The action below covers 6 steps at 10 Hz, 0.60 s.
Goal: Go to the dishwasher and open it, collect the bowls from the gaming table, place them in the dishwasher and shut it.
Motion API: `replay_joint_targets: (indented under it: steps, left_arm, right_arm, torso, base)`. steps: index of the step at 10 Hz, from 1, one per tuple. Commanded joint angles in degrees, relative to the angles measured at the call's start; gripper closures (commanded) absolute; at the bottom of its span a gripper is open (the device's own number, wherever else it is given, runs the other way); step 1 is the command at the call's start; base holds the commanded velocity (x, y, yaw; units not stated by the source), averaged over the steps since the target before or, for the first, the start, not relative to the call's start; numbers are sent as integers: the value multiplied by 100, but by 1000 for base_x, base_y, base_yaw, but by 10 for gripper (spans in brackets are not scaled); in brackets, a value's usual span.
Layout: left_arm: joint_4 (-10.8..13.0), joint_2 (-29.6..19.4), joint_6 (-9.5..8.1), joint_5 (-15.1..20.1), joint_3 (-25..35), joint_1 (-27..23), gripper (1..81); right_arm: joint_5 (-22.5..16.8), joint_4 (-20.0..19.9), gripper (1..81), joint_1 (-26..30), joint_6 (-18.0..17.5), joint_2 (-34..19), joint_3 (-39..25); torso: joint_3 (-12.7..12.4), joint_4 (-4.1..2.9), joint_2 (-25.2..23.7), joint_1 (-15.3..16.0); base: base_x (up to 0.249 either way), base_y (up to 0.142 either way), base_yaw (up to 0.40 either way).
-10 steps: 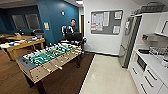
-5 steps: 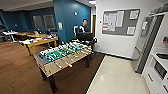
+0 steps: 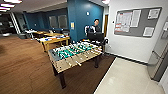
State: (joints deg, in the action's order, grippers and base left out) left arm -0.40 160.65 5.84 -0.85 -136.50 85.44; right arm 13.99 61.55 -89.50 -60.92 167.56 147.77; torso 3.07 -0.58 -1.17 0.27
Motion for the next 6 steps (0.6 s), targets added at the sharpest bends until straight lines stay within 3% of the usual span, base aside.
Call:
replay_joint_targets:
  steps: [1, 6]
  left_arm:
    - [-21, -67, 5, 331, 44, -269, 10]
    - [-21, -50, -4, 340, 35, -269, 10]
  right_arm:
    - [-90, 94, 10, 244, 1, -27, -66]
    - [-90, 120, 10, 261, 1, -36, -66]
  torso:
    - [0, 0, 0, 0]
    - [0, 0, 0, 0]
  base:
    - [0, 0, 335]
    - [0, 0, 336]
